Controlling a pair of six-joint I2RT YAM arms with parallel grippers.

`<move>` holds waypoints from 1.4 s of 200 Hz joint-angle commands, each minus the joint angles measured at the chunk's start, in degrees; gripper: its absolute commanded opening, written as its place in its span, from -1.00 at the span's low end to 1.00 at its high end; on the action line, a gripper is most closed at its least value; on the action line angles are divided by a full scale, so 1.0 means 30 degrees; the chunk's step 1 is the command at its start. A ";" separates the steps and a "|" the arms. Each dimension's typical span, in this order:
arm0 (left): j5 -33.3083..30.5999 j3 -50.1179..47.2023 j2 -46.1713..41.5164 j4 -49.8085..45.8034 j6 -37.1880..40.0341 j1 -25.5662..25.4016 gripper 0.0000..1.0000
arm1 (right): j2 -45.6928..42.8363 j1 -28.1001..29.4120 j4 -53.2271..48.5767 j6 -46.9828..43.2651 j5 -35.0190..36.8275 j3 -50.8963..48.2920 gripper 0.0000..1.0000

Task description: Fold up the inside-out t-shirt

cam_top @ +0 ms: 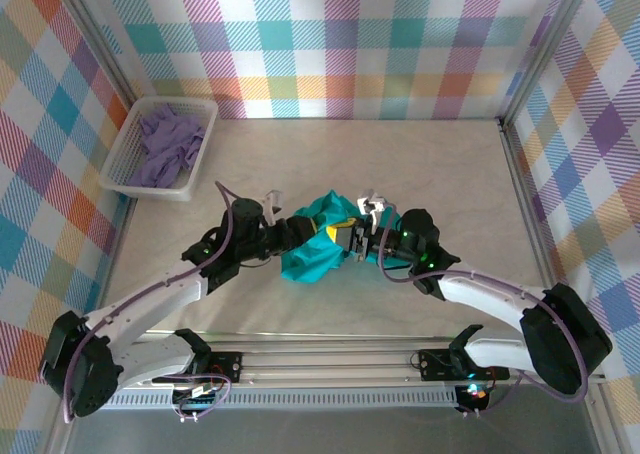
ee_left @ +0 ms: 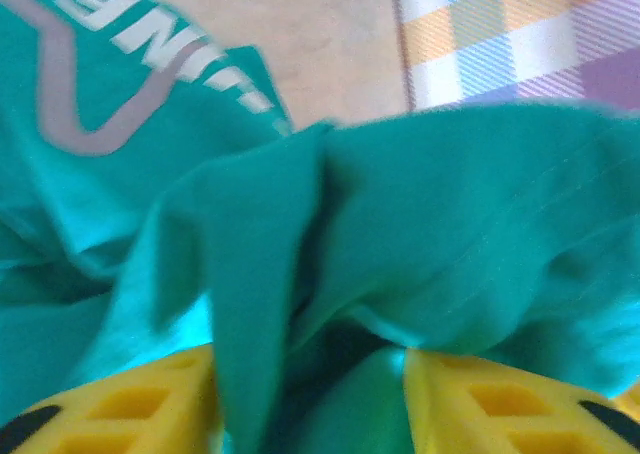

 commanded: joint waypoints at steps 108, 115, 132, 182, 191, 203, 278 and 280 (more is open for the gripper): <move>0.3376 -0.1320 -0.4853 0.4934 0.9462 0.0238 -1.00 | -0.8146 0.0589 -2.0866 -1.1470 0.3291 0.6049 0.19; 0.3430 -0.1288 -0.4858 0.4776 0.9623 0.0218 -1.00 | -0.8331 0.0599 -2.1329 -1.1837 0.2964 0.6413 0.17; 0.3519 -0.1286 -0.4821 0.4776 0.9691 0.0216 -1.00 | -0.8183 0.0584 -2.1924 -1.2201 0.1685 0.7380 0.04; 0.4006 -0.1316 -0.4880 0.4989 0.9676 0.0200 -1.00 | -0.4093 0.0659 -1.9471 -0.9574 -0.1529 0.8641 -0.23; 0.4046 -0.1260 -0.4854 0.4947 0.9685 0.0187 -1.00 | -0.3597 0.0659 -1.9365 -0.9421 -0.1488 0.8690 -0.20; 0.4159 -0.1199 -0.4845 0.4821 0.9789 0.0188 -1.00 | -0.3091 0.0659 -1.9038 -0.9036 -0.1097 0.8704 -0.14; 0.3704 -0.1375 -0.4927 0.4488 1.0002 0.0194 -1.00 | -0.1472 0.0375 -1.8679 -0.8157 -0.3101 0.8949 -0.62; 0.3604 -0.1352 -0.4928 0.4431 1.0024 0.0189 -1.00 | -0.1493 0.0368 -1.8645 -0.8137 -0.3204 0.8916 -0.65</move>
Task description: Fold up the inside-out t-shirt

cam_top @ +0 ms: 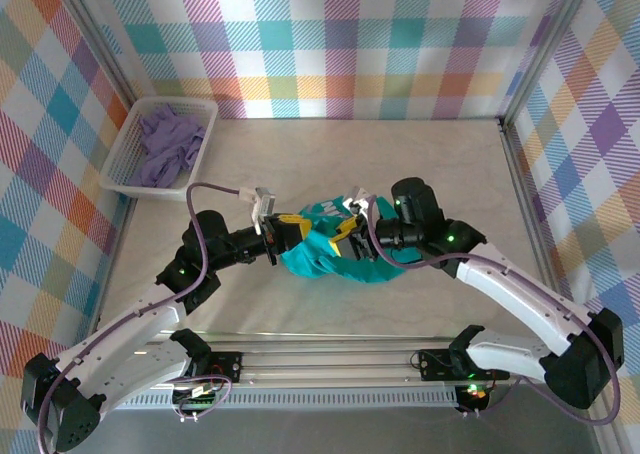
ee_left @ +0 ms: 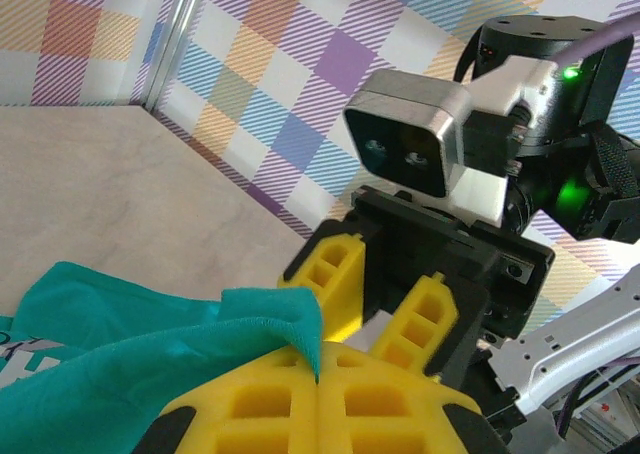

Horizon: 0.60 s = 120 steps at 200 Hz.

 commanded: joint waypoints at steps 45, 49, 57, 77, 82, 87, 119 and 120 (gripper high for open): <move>-0.3834 0.0657 0.0153 -0.3205 0.0097 0.0092 -0.92 | -0.2259 -0.0604 0.3669 0.0744 -0.2244 -0.1426 -1.00; -0.3833 0.0647 0.0220 -0.3289 -0.0108 0.0092 -0.89 | -0.2373 -0.0585 0.4080 0.0806 -0.2497 -0.1601 -1.00; -0.3675 0.0518 0.0273 -0.3081 -0.0559 0.0092 -0.86 | -0.2445 -0.0567 0.4755 0.0791 -0.3146 -0.1918 -1.00; -0.3120 0.0009 0.0241 -0.1615 -0.2002 0.0099 -0.81 | -0.2324 -0.0148 0.5466 0.0298 -0.3937 -0.2592 -1.00; -0.2993 -0.0061 0.0287 -0.1284 -0.2334 0.0116 -0.81 | -0.2278 0.0082 0.5469 0.0089 -0.3904 -0.2726 -1.00; -0.2823 -0.0092 0.0347 -0.0983 -0.2639 0.0128 -0.81 | -0.2254 0.0321 0.5469 -0.0122 -0.3797 -0.2885 -1.00; -0.1764 0.0443 0.1026 0.0186 -0.4449 0.0219 -0.87 | -0.1875 0.1729 0.4597 -0.1578 -0.3098 -0.3176 -0.95; -0.1744 0.0450 0.1024 0.0245 -0.4482 0.0229 -0.87 | -0.1853 0.1774 0.4535 -0.1612 -0.3072 -0.3183 -0.95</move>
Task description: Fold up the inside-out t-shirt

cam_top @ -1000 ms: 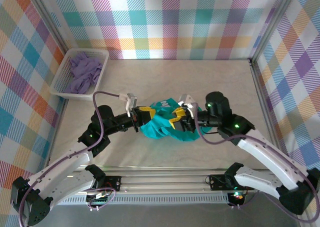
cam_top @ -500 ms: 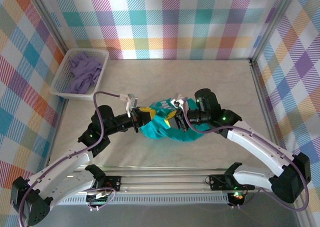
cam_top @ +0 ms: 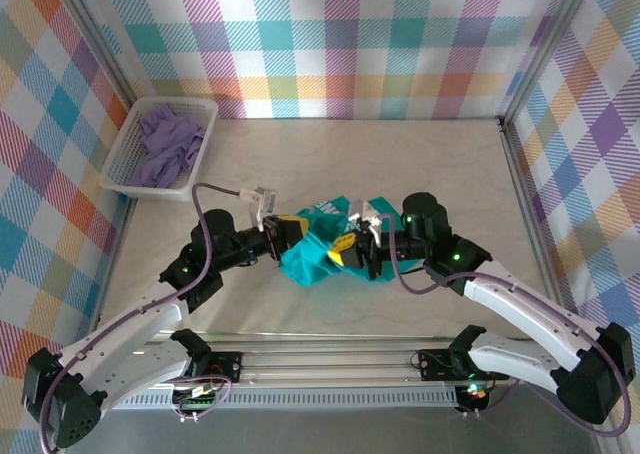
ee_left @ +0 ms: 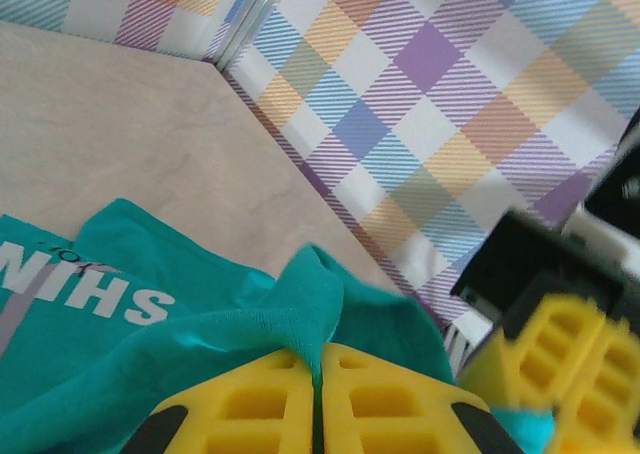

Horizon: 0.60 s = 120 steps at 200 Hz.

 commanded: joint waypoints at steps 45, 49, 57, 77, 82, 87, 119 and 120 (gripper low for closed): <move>0.2783 0.0435 0.0718 0.3990 -0.2693 0.0587 -1.00 | -0.0160 0.1693 -0.3038 -0.3454 0.2295 0.0449 -0.43; 0.2963 0.0392 0.0681 0.4034 -0.2527 0.0586 -1.00 | -0.0553 0.1644 -0.2926 -0.3414 0.2600 0.0350 -0.36; 0.3260 0.0278 0.0597 0.4125 -0.2305 0.0578 -1.00 | -0.1375 0.1424 -0.2667 -0.3270 0.2946 0.0222 -0.26; 0.3835 0.0047 0.0402 0.4170 -0.1796 0.0591 -1.00 | -0.2620 0.0404 -0.2034 -0.2388 0.2928 0.0224 -0.18; 0.3940 0.0016 0.0375 0.4170 -0.1702 0.0590 -1.00 | -0.2760 0.0225 -0.1860 -0.2117 0.3042 0.0258 -0.17; 0.4012 0.0003 0.0347 0.4144 -0.1627 0.0576 -1.00 | -0.2760 0.0144 -0.1687 -0.1893 0.3309 0.0307 -0.16; 0.4258 -0.0001 0.0230 0.3755 -0.1199 0.0586 -1.00 | -0.2089 0.0043 -0.2060 -0.1425 0.6145 0.1169 -0.03; 0.4275 0.0001 0.0217 0.3743 -0.1198 0.0573 -1.00 | -0.2068 0.0058 -0.2093 -0.1458 0.6231 0.1183 -0.02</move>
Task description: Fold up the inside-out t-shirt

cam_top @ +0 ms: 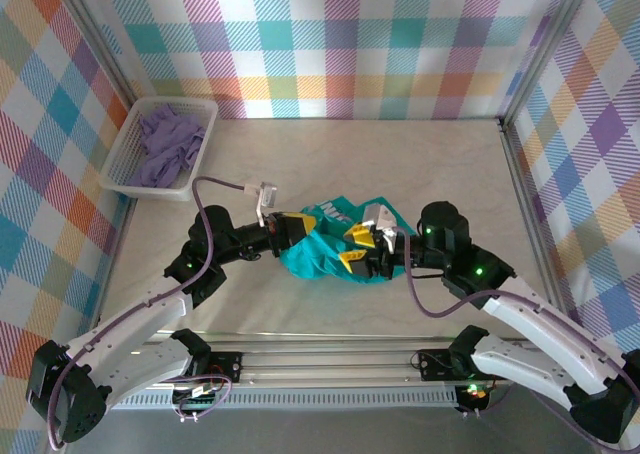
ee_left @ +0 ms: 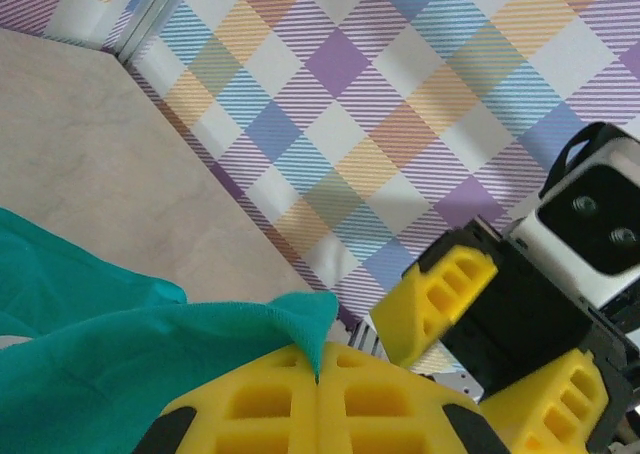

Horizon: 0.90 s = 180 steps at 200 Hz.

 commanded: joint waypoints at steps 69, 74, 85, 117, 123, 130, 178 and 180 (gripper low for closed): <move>0.2031 0.0222 -0.0436 -0.0051 0.1363 0.0075 -1.00 | 0.4597 -0.0047 -0.0539 -0.0723 0.3565 0.3185 0.01; 0.1989 0.0211 -0.0449 -0.0167 0.1452 0.0073 -1.00 | 0.4691 -0.0057 -0.0562 -0.0823 0.3265 0.3294 -0.08; 0.1806 0.0214 -0.0503 -0.0513 0.1698 0.0087 -1.00 | 0.4775 -0.0080 -0.0724 -0.0977 0.2259 0.3443 -0.43; -0.1917 0.0916 -0.0570 -0.4408 0.3579 0.0073 -1.00 | 0.4664 -0.1844 -0.2447 -0.0043 -0.4530 0.4125 -0.80; -0.2690 0.1114 -0.0494 -0.5184 0.3905 0.0096 -1.00 | 0.4724 -0.2256 -0.2465 0.0904 -0.5603 0.4121 -0.82; -0.3097 0.1274 -0.0361 -0.5715 0.4219 0.0084 -0.96 | 0.4796 -0.2597 -0.2346 0.1493 -0.6787 0.4000 -0.85; -0.4617 0.2439 -0.0072 -0.8416 0.5126 -0.0237 -0.13 | 0.6024 -0.2956 0.0990 0.5800 -0.9003 0.2971 -0.98; -0.4812 0.2472 -0.0120 -0.8622 0.5188 -0.0298 -0.10 | 0.6073 -0.2973 0.1097 0.5953 -0.9037 0.2966 -0.98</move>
